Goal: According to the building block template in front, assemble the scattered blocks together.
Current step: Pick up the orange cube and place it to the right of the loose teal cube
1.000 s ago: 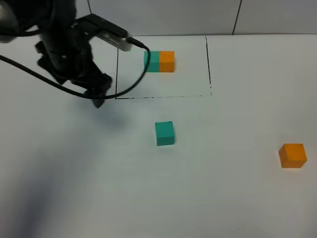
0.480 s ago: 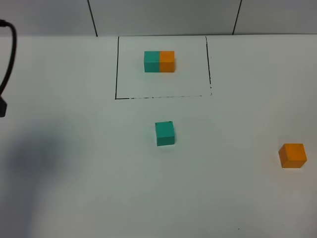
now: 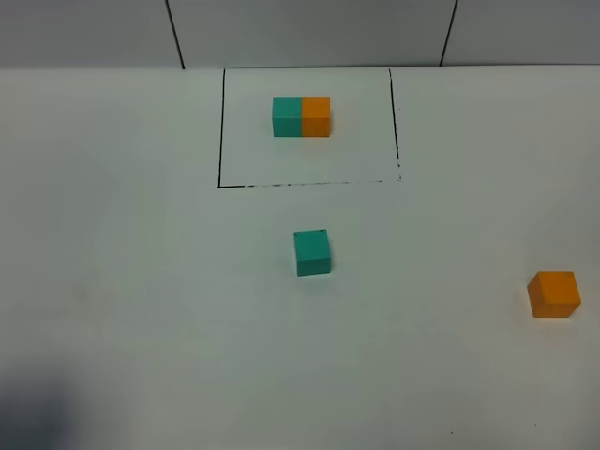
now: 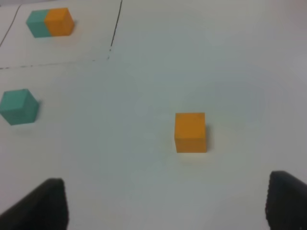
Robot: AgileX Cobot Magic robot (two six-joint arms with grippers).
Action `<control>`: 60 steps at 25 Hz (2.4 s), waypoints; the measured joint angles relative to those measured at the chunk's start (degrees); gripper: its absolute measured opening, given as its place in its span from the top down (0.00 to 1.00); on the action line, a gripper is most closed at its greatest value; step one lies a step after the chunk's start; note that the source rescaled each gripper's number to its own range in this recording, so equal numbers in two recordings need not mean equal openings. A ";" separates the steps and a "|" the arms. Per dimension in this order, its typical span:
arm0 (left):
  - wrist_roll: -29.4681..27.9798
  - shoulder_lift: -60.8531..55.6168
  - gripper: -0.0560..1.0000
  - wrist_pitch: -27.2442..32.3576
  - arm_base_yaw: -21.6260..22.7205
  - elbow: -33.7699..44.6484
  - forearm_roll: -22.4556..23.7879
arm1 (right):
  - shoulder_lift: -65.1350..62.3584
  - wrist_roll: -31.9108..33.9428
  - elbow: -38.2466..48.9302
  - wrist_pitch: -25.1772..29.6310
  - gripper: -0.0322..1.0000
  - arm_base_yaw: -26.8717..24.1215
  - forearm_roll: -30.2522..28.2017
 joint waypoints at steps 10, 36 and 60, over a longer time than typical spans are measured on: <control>-0.12 -15.31 0.15 -0.16 0.00 9.12 -1.01 | 0.00 0.00 0.00 0.00 0.05 0.00 0.00; -0.12 -27.82 0.24 -0.54 0.05 10.62 -0.99 | 0.00 0.00 0.00 0.00 0.05 0.00 0.00; -0.19 -27.82 0.24 -0.54 2.31 10.62 0.00 | 0.00 0.00 0.00 -0.05 0.05 0.00 0.00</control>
